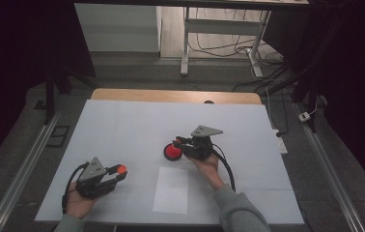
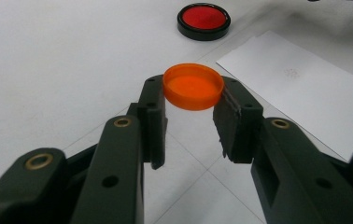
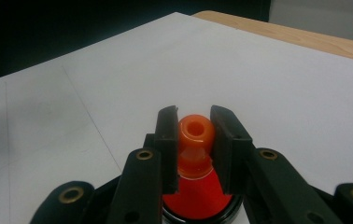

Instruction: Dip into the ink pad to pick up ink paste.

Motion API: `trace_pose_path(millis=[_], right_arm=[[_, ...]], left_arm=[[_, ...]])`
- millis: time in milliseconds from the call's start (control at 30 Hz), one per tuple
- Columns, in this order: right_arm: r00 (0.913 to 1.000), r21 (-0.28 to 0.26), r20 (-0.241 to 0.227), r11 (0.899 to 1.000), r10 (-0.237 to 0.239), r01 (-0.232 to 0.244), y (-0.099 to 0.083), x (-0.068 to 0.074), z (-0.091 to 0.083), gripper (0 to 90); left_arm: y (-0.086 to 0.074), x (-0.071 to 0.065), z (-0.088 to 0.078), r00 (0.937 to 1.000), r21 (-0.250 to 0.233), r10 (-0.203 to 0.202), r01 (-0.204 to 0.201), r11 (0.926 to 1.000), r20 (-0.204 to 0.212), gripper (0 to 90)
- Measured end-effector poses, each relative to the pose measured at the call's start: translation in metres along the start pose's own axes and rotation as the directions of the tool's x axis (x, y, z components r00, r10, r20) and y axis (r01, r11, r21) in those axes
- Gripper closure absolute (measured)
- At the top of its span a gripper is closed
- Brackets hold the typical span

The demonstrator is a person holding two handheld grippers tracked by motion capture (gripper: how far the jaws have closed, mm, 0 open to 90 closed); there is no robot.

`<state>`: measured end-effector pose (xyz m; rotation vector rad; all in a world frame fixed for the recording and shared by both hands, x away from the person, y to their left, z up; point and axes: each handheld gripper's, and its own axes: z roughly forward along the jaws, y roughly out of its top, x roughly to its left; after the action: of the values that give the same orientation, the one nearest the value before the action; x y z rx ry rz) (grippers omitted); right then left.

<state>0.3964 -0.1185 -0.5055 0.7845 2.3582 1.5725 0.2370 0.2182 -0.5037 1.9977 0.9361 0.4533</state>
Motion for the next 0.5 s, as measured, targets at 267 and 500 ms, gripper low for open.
trace_pose_path(millis=[267,500], right_arm=[[1.0000,0.006,-0.002,1.000,-0.003,0.004,0.0009,0.0026,-0.0029,72.6],[1.0000,0.015,-0.009,1.000,-0.001,0.001,0.0007,0.0045,-0.0057,72.5]], left_arm=[[0.0000,-0.0005,0.0006,1.0000,0.004,0.002,-0.002,1.0000,0.002,64.6],[0.0000,-0.0004,0.0012,1.0000,0.008,0.001,-0.001,1.0000,0.003,64.6]])
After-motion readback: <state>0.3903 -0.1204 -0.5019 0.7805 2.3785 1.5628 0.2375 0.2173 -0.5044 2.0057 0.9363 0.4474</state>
